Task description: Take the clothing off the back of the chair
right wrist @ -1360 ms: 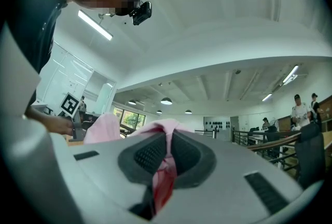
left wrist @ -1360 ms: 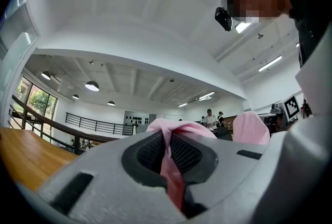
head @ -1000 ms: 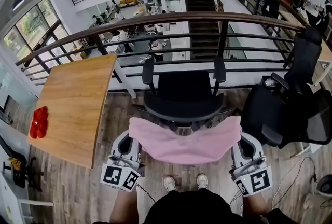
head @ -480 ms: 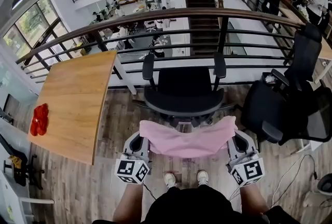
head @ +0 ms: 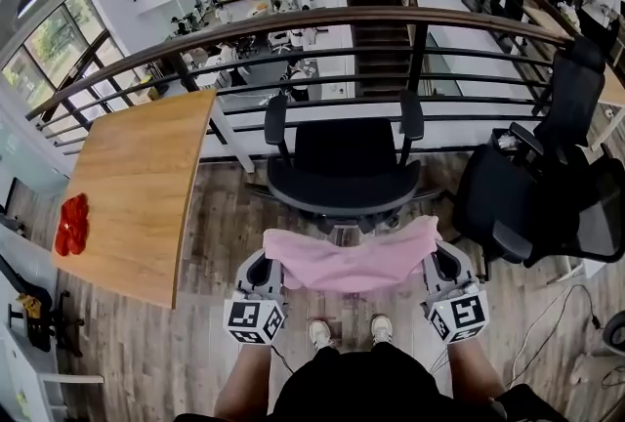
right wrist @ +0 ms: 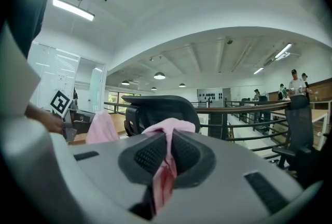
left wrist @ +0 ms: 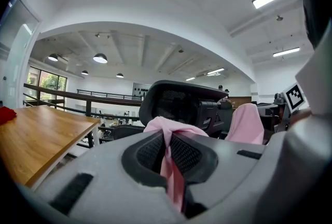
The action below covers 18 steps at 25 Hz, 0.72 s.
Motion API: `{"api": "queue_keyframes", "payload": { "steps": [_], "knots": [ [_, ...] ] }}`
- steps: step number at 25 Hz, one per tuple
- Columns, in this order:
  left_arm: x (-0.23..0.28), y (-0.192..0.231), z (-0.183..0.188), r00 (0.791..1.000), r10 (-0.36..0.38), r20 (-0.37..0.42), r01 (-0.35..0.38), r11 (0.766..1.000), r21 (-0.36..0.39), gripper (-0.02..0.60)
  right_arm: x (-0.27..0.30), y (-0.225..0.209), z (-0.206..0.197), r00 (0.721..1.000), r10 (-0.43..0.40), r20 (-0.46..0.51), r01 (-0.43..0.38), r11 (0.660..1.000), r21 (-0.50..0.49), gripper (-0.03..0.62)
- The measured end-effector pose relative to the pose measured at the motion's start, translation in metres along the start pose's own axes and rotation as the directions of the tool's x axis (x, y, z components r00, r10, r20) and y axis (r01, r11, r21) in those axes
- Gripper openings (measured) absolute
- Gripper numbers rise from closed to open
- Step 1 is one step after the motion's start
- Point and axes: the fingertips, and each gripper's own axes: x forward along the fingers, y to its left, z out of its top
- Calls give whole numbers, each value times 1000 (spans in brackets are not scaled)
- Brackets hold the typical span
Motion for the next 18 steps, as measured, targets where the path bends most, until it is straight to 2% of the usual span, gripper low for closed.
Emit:
{"api": "queue_keyframes", "payload": {
  "steps": [4, 18],
  "knots": [
    [1, -1, 2, 1000, 10, -10, -10, 1000, 28, 25, 6, 3, 0, 1000, 10, -16, -10, 999, -43, 19],
    [1, -3, 13, 1000, 14, 7, -15, 997, 75, 25, 8, 6, 5, 1000, 5, -17, -6, 998, -58, 18]
  ]
}}
